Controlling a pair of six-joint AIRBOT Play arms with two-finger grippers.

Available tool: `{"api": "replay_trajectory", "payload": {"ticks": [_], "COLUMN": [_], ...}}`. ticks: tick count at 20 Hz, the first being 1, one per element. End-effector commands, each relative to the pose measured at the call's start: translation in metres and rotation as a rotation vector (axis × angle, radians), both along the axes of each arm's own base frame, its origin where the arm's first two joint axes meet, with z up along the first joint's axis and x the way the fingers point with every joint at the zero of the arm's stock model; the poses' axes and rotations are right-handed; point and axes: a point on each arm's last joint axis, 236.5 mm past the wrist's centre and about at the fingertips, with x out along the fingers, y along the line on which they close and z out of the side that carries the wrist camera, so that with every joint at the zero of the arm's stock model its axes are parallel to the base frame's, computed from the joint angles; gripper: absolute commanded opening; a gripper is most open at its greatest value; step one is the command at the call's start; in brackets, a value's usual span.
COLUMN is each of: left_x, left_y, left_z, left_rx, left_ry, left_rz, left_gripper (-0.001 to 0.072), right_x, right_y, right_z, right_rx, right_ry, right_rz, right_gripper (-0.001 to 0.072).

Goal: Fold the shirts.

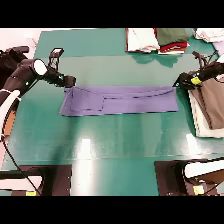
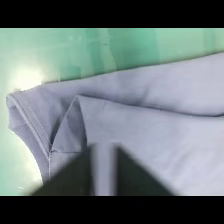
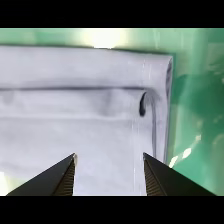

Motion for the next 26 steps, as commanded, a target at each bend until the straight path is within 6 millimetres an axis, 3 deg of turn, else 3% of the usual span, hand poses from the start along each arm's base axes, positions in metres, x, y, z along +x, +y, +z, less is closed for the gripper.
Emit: {"api": "replay_trajectory", "payload": {"ticks": [1,5,10,12,14,15,16,18,20,23,26], "left_x": [-0.002,-0.009,-0.022,-0.033,-0.037,-0.035,-0.033,-0.032,-0.032,-0.027,-0.028], "left_y": [-0.017,-0.055,-0.118,-0.140,-0.160,-0.172,-0.183,-0.206,-0.226,-0.249,-0.259], "left_z": [0.019,0.022,0.021,0.012,0.003,-0.002,-0.006,-0.017,-0.029,-0.046,-0.066], "left_rx": [-0.076,-0.195,-0.209,-0.215,-0.224,-0.239,-0.255,-0.285,-0.308,-0.331,-0.330], "left_ry": [0.014,0.043,0.010,0.037,0.043,0.032,0.022,0.019,0.046,0.080,0.119], "left_rz": [-0.007,-0.031,-0.139,-0.164,-0.179,-0.174,-0.171,-0.180,-0.190,-0.205,-0.211], "left_gripper": [0.0026,0.0026,0.0026,0.0025,0.0025,0.0025,0.0025,0.0025,0.0025,0.0025,0.0025], "right_x": [-0.027,-0.054,-0.045,-0.037,-0.022,-0.014,-0.007,0.008,0.024,0.032,0.032], "right_y": [-0.016,-0.033,0.003,0.016,0.023,0.026,0.029,0.034,0.044,0.080,0.121], "right_z": [-0.010,-0.053,-0.080,-0.090,-0.089,-0.082,-0.069,-0.032,0.020,0.099,0.157], "right_rx": [0.088,0.147,0.287,0.267,0.223,0.205,0.190,0.165,0.130,0.091,0.083], "right_ry": [0.067,0.128,0.147,0.140,0.082,0.048,0.009,-0.076,-0.185,-0.335,-0.447], "right_rz": [-0.022,-0.114,-0.117,-0.090,-0.068,-0.047,-0.012,0.045,0.106,0.199,0.260], "right_gripper": [0.0501,0.0514,0.0499,0.0427,0.0164,0.0059,0.0019,0.0015,0.0015,0.0015,0.0015]}}
